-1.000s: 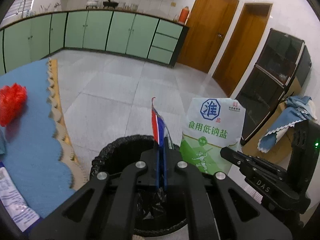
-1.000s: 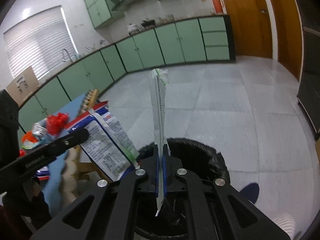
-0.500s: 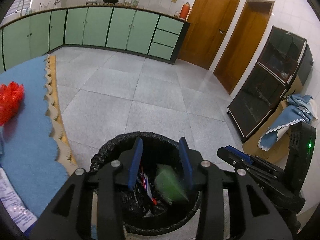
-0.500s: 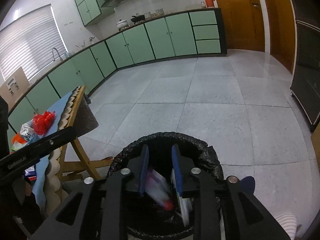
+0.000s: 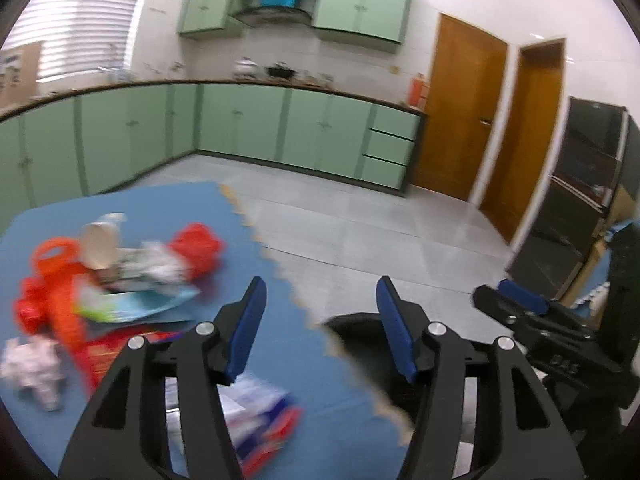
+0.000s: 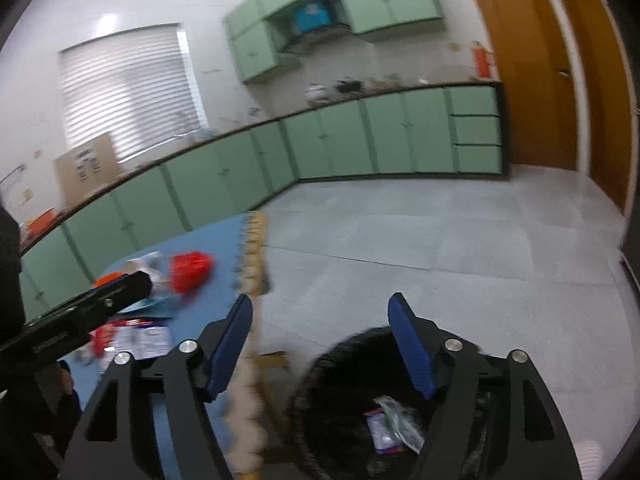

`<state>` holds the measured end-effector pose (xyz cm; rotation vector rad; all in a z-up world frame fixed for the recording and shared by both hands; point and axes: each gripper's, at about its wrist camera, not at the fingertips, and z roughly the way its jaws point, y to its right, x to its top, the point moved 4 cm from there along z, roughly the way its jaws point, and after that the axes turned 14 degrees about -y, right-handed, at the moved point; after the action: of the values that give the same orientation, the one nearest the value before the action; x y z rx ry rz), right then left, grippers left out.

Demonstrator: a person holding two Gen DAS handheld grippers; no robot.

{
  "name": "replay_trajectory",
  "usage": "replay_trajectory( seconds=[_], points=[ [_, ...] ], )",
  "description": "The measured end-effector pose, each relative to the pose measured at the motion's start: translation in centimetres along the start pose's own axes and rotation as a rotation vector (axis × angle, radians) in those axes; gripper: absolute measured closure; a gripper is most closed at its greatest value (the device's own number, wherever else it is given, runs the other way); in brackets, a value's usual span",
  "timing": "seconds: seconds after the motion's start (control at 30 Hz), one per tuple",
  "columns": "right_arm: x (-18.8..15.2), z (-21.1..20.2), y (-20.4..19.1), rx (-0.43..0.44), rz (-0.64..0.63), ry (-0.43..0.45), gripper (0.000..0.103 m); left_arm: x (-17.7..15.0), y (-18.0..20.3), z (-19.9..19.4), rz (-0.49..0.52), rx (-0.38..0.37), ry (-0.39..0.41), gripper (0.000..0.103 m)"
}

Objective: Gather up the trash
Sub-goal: 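Move both grippers back over the table trash, then grasp the blue chip bag with the right gripper and lift it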

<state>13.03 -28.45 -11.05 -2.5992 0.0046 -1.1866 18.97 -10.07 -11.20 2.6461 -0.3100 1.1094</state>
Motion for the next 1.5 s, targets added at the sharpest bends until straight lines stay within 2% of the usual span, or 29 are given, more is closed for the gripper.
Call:
replay_trajectory(
  seconds=[0.2,0.4,0.6,1.03,1.17,1.43,1.5],
  points=[
    [-1.3,1.9,-7.6,0.120,-0.122,-0.024,0.028,-2.8,-6.7,-3.7,-0.077,0.169,0.025,0.047],
    [-3.3,3.4,-12.7,0.168,-0.228,-0.048,0.026,-5.0,-12.1,-6.2,-0.191,0.253,0.028,0.047],
    [-4.8,4.7,-16.2,0.171,-0.310,-0.064,0.026,-6.2,-14.1,-6.9,-0.238,0.279,0.027,0.047],
    [-6.3,8.0,-17.9,0.087,-0.405,-0.090,0.027,-7.5,-15.9,-7.0,-0.275,0.284,0.010,0.045],
    [-6.2,8.6,-17.2,0.097,-0.394,-0.127,0.045,-7.5,-15.5,-6.9,-0.270,0.270,0.004,0.043],
    [-5.0,7.6,-16.0,0.157,-0.379,-0.124,0.069,-6.9,-13.3,-5.4,-0.226,0.204,-0.018,0.041],
    [-4.4,7.3,-14.9,0.167,-0.344,-0.127,0.085,-6.8,-12.9,-4.8,-0.218,0.197,-0.026,0.041]
  ],
)
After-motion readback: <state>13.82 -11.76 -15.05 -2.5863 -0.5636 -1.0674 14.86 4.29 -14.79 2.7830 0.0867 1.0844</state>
